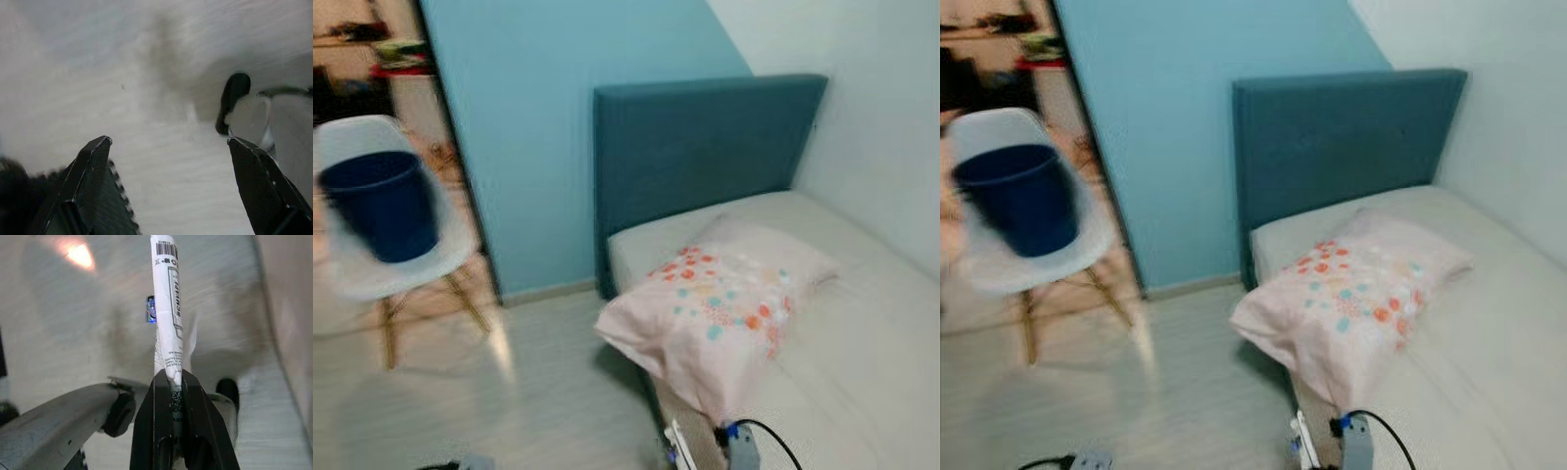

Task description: Clean up the room

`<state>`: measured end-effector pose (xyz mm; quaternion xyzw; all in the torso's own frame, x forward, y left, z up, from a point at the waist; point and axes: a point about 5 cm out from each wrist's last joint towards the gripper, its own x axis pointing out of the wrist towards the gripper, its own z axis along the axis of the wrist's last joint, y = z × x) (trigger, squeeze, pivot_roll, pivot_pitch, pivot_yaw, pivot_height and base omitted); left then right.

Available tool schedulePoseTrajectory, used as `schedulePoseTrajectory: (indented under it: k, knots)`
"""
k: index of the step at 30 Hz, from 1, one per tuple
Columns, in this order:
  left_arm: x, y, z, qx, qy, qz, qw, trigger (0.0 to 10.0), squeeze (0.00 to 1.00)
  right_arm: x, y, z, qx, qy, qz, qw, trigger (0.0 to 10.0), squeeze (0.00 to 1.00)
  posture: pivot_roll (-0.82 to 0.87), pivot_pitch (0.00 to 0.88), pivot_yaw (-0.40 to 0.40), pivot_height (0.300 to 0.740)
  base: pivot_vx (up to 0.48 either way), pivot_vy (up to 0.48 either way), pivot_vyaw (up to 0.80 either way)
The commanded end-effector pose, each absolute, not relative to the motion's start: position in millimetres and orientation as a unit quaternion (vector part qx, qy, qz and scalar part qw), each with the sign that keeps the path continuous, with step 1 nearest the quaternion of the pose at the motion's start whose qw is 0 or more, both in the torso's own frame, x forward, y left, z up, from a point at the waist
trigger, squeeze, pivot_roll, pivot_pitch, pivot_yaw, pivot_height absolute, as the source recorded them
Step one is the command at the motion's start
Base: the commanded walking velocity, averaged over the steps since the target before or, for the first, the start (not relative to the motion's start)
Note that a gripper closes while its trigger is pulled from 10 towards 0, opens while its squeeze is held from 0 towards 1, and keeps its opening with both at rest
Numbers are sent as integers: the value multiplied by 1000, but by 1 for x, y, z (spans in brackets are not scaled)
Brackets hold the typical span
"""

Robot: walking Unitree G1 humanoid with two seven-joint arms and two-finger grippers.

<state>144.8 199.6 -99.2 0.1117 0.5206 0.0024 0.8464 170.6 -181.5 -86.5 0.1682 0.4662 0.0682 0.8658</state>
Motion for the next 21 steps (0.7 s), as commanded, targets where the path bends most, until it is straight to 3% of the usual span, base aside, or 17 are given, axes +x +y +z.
schedulePoseTrajectory:
  k: [1,4,8,14,21]
  knots:
    - [149,191,-99,99,521,-6,848,10000,0,171,-181,-87,162,467,69,866,10000,0,-39,0,-50,740,0,0,788]
    - [158,166,-98,87,515,-25,853,10000,0,171,-181,-87,156,467,71,867,10000,0,-38,0,-50,740,0,0,788]
    - [165,153,-96,76,510,-29,856,10000,0,172,-180,-86,151,468,76,868,10000,0,-40,0,-50,740,0,0,788]
    - [160,160,-98,76,513,-25,855,10000,0,171,-178,-87,147,470,80,867,10000,0,-43,0,-52,740,0,0,788]
    - [156,165,-99,73,519,-25,851,10000,0,167,-178,-88,134,477,87,864,10000,0,-46,0,-51,740,294,0,784]
